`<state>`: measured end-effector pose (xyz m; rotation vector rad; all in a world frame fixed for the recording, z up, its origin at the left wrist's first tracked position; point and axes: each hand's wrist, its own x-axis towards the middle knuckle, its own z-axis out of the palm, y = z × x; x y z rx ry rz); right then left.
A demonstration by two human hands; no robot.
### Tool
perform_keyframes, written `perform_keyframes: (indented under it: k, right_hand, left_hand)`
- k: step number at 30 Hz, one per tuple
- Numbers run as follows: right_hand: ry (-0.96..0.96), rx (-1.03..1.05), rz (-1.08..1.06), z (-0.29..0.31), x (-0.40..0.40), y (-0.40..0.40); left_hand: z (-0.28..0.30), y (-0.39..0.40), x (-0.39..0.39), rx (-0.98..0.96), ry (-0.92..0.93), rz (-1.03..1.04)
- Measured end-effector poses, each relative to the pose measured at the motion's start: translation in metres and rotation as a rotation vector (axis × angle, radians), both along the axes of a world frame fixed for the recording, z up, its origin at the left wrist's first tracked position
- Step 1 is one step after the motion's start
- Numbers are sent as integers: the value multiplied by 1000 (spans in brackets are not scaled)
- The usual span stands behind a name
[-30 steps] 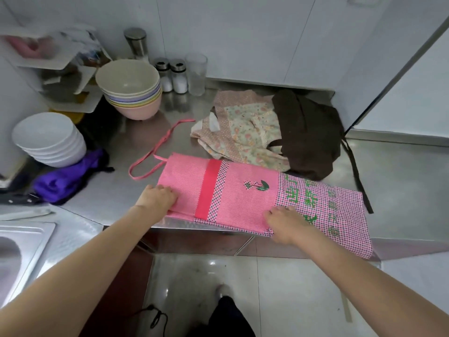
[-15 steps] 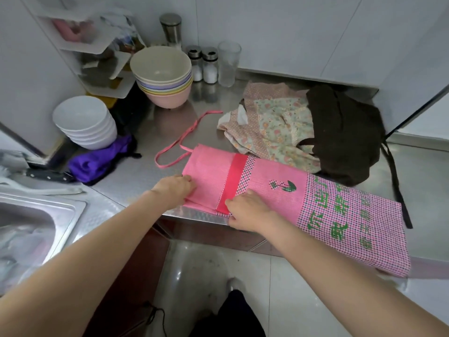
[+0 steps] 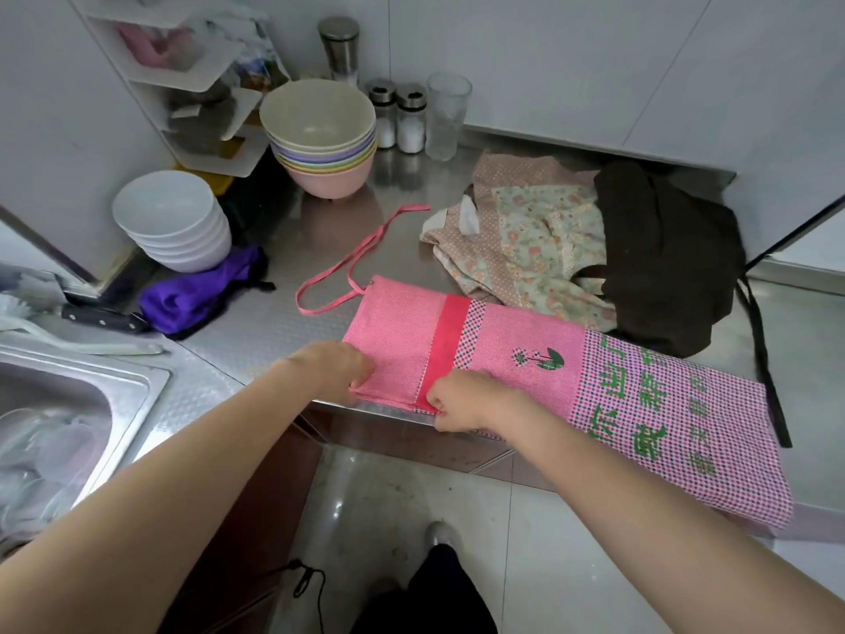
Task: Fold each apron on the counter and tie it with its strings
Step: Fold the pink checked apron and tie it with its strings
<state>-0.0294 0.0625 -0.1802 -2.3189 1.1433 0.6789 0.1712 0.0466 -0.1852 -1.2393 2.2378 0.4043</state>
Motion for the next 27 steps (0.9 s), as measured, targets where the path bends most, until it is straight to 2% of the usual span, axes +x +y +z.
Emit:
perform_keyframes:
  k: [3,9,12,13,15,17,18,20,23,25,27]
  right_hand:
    - [-48,90,-26,3,-5,-9]
    - [82,51,68,0,-2,-5]
    - [121,98,66,-2,0,-3]
    - [91,134,25,-2,-1,-5]
    - [-93,157,-129,2,-6,-15]
    - [-325,-67,-314,9,-12,-32]
    - [-379,-215,-388,11,-16,-41]
    - [-331,-333,-467,13,-24,-59]
    - [-211,-159,-574,5,-28,-79]
    - [-149,-116,-608,-1,-27,-88]
    - [-164,-94,-644,-1,-23,-93]
  left_hand:
    - [-1,-2,2,22,8,16]
    - [4,1,-6,-68,-38,-49]
    - [0,4,-6,-13,-63,-31]
    - [-1,4,-4,24,-13,27]
    - [-2,2,-3,60,94,202]
    - [-3,-2,0,-21,181,446]
    - [-1,-2,1,-71,193,621]
    - [2,1,1,-92,136,831]
    - [-3,4,-1,59,157,964]
    - [-5,6,-1,166,218,1053]
    - [-6,4,4,234,281,1119]
